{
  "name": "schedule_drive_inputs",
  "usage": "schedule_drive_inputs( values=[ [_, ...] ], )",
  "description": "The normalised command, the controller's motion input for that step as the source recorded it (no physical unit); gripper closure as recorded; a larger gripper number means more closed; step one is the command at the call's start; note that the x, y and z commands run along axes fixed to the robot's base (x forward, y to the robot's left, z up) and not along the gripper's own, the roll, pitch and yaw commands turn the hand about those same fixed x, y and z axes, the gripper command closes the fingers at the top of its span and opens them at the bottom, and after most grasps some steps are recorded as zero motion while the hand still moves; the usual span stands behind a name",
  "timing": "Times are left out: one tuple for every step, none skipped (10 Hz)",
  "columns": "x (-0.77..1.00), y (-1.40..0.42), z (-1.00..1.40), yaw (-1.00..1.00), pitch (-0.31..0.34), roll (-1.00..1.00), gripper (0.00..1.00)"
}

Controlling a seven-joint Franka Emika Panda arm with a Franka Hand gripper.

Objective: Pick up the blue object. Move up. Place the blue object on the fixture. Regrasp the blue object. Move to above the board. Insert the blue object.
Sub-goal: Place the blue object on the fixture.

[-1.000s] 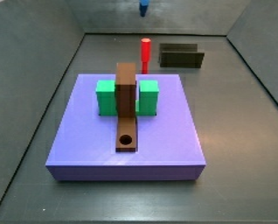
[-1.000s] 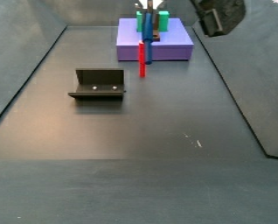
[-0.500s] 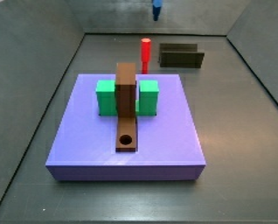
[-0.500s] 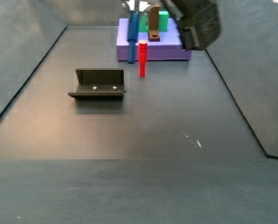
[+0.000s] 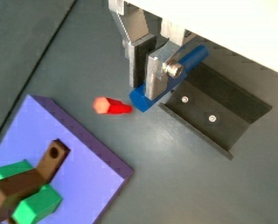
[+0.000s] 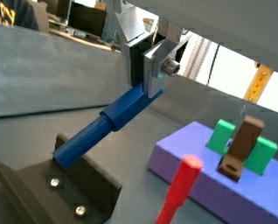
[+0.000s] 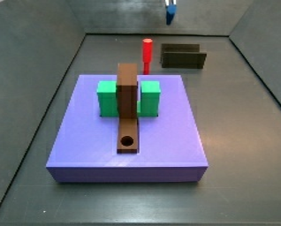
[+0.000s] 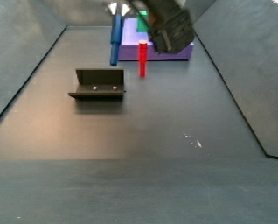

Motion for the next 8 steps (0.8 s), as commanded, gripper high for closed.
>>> schedule_drive_inputs(
  values=[
    [0.92,-0.03,-0.54,-0.18,0.086,-0.14,1.0],
    [0.92,-0.02,-0.58,-0.14,0.157,-0.12,1.0],
    [0.92,0.0,-0.59,-0.11,0.237,-0.06,1.0],
    [0.9,-0.01,-0.54,-0.11,0.24,-0.04,1.0],
    [0.89,-0.02,-0.48,-0.14,0.211,-0.06,1.0],
    [0.86,-0.07,-0.29,-0.13,0.246,0.0,1.0],
    [0.69,-0.18,-0.07,-0.11,0.197,0.0,1.0],
    [0.61,-0.18,0.0,-0.22,0.12,-0.11,1.0]
  ],
)
